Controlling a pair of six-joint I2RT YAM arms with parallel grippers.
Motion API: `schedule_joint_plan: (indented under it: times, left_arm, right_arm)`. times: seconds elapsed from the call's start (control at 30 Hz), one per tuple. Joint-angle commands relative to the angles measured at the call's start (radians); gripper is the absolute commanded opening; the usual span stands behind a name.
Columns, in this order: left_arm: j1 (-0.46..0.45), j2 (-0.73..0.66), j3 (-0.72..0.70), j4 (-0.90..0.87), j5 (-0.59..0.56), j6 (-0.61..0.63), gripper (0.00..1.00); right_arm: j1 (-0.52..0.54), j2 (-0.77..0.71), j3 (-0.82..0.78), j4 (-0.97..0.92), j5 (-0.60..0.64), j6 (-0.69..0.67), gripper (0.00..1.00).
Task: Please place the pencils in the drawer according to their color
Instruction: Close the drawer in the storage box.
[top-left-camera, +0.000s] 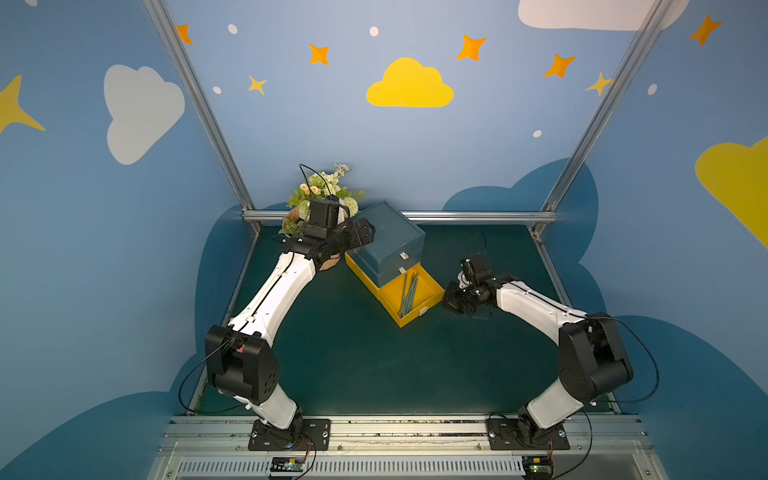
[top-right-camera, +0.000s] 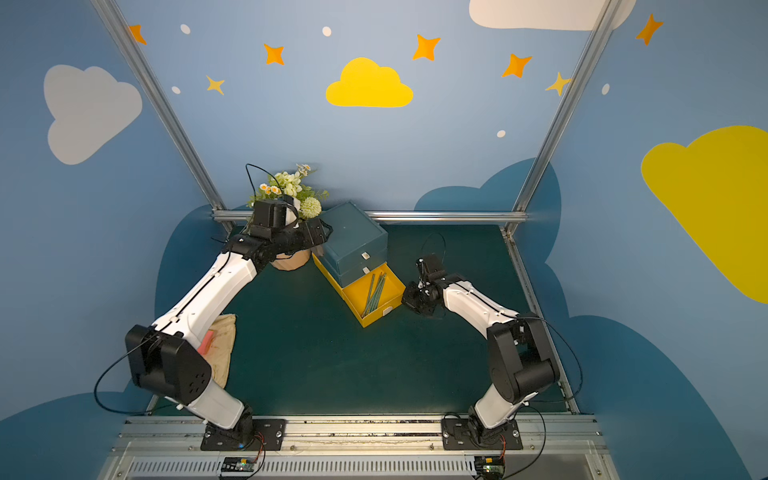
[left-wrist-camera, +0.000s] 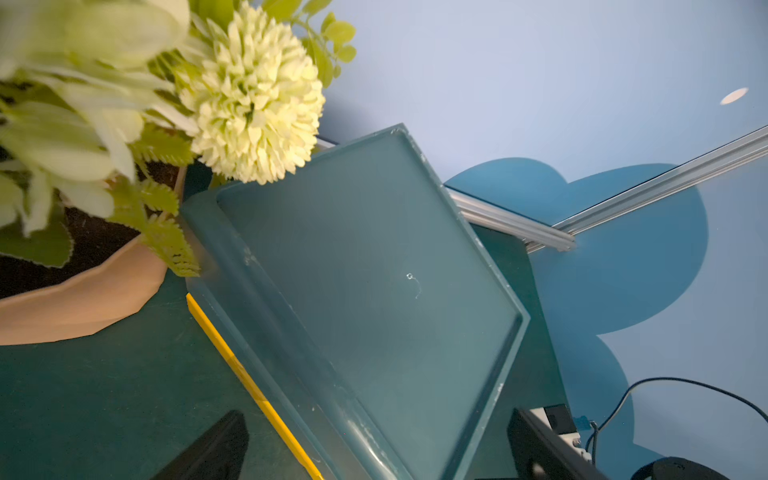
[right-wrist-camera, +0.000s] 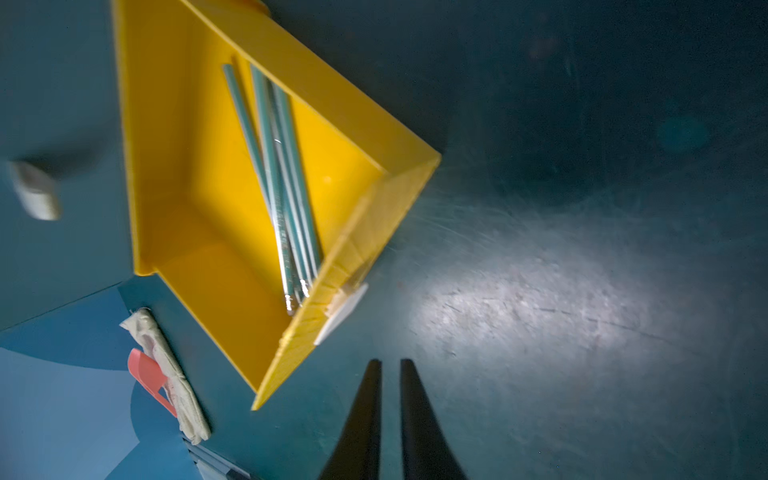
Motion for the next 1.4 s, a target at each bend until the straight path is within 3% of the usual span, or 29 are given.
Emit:
schedule_joint_plan:
  times: [0.0,0.3,0.73,1.13,1.37]
  left_arm:
    - [0.003,0.043,0.044,-0.090,-0.031,0.056,1.00]
    - [0.002,0.110,0.048,-0.133,-0.047,0.091,1.00]
    - [-0.033,0.152,0.009,-0.117,-0.014,0.092,1.00]
    - [-0.060,0.148,-0.048,-0.086,0.020,0.073,1.00]
    - [-0.066,0.137,-0.079,-0.059,0.033,0.058,1.00]
  right_arm:
    - [-0.006,-0.022,-0.052,0.073,-0.032,0.018,0.00]
    - [0.002,0.091,-0.024,0.161,-0.075,0.058,0.00]
    - [0.025,0.381,0.302,0.180,-0.137,0.137,0.00]
    - [0.049,0.549,0.409,0.364,-0.199,0.358,0.00]
    - [0.058,0.602,0.456,0.394,-0.201,0.415,0.00]
